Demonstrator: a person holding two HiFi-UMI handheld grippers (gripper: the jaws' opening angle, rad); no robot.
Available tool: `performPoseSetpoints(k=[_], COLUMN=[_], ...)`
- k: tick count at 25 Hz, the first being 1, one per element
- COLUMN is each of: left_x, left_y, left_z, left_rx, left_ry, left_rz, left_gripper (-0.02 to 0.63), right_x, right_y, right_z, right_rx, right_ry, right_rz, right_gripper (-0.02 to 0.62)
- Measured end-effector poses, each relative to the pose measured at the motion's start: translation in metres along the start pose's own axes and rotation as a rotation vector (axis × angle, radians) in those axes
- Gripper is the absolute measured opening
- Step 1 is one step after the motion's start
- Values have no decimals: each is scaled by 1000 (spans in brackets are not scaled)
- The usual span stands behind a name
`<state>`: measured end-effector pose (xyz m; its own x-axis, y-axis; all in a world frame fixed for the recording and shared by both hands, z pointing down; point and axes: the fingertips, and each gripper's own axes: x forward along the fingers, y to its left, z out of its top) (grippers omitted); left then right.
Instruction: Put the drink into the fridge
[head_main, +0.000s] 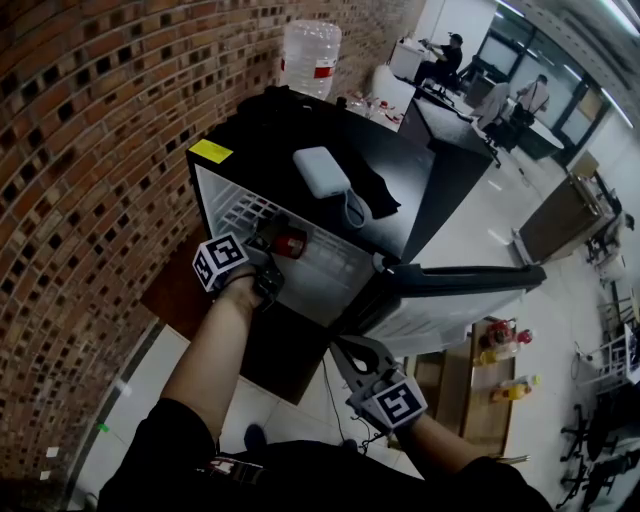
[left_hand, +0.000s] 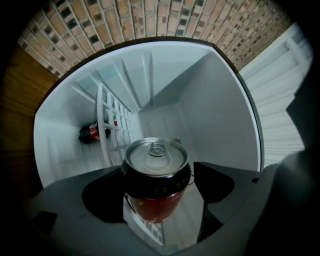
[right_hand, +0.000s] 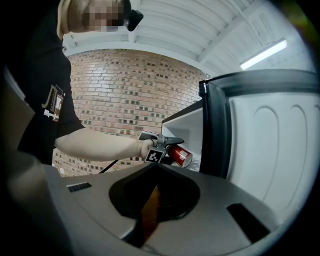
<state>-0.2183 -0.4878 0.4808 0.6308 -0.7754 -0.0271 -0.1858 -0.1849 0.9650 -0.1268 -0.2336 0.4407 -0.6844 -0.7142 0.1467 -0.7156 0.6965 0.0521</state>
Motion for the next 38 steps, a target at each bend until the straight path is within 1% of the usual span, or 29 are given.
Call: performPoseSetpoints(k=[2, 4, 9, 14, 17, 18, 20, 21, 25, 27, 31, 34, 38], left_x=[0, -1, 0, 1, 0, 0, 2, 3, 4, 6, 6, 6, 6], left_y=[-1, -3, -4, -2, -3, -4, -8, -9, -9, -11, -16, -14, -8], left_z=[1, 3, 4, 6, 6, 6, 8, 9, 11, 11, 7, 7, 6], left_rx=[-12, -19, -23, -32, -27, -25, -27, -30, -24, -13, 48, 76, 93], left_ry=[-10, -22, -42, -56, -59, -61, -62, -63, -72, -71, -74, -78, -80], left_rz=[-10, -22, -25, 10, 17, 10, -8, -10, -12, -39, -96, -91, -57], left_gripper=[396, 424, 428, 428, 428, 438, 493, 497, 497, 495, 495, 493, 424], right_x=[-1, -2, -4, -4, -4, -4, -4, -4, -3, -3, -2, -2, -3], right_y=[1, 1, -1, -3, -3, -3, -4, -4, -5, -5, -7, -7, -8], right_z=[-1, -1, 0, -1, -1, -1, -1, -1, -2, -2, -3, -3, -3], right_rx=[1, 4, -1, 3, 3, 3, -1, -3, -5, -2, 1, -4, -6], right_ry=[3, 3, 0, 4, 3, 3, 1, 2, 6, 5, 5, 6, 8], right_rz=[0, -1, -5, -11, -10, -9, -9, -9, -8, -9, -10, -7, -8], right_gripper=[17, 17, 17, 17, 17, 17, 17, 17, 17, 17, 16, 17, 17])
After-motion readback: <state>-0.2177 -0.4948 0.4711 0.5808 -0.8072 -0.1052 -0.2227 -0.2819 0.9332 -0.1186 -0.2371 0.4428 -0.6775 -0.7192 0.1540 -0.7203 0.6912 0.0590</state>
